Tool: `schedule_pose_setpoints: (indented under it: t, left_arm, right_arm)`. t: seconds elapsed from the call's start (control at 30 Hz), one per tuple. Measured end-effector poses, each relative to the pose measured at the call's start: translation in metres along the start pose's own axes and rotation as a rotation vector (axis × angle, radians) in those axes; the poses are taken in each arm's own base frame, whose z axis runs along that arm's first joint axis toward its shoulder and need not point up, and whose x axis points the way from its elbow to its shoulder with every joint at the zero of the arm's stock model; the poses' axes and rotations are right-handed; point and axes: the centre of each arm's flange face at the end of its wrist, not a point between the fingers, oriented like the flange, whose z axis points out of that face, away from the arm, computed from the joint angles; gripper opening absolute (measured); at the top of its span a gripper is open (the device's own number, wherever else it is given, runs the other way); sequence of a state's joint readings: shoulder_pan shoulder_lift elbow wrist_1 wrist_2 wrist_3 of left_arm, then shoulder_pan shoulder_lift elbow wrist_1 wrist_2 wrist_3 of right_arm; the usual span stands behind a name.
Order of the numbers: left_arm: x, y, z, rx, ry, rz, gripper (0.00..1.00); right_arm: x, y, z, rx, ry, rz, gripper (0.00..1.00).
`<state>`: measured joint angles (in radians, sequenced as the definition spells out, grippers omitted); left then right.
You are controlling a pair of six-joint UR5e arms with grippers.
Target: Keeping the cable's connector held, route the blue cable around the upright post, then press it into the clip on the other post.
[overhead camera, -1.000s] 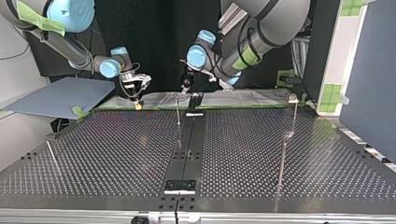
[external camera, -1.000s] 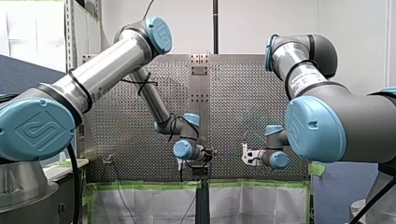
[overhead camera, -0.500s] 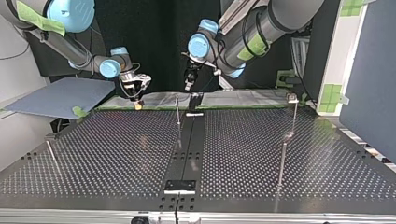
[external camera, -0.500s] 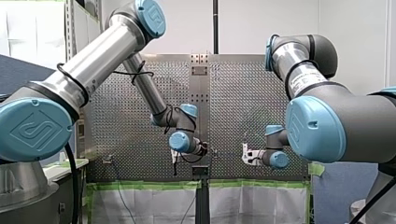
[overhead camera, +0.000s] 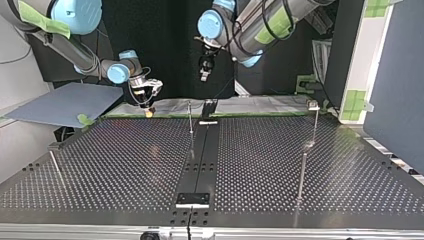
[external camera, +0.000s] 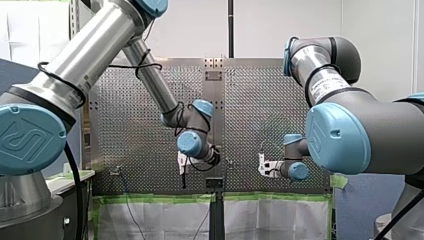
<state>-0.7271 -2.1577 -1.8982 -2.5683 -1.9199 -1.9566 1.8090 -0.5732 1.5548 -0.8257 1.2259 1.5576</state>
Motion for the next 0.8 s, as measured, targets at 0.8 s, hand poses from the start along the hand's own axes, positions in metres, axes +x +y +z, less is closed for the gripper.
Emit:
schedule_pose_setpoints:
  t: [0.8]
  left_arm:
    - [-0.038,0.046,-0.077,-0.171,-0.114,-0.038,1.00]
  right_arm:
    - [0.001,-0.003,0.001,0.008,0.000,0.004,0.00]
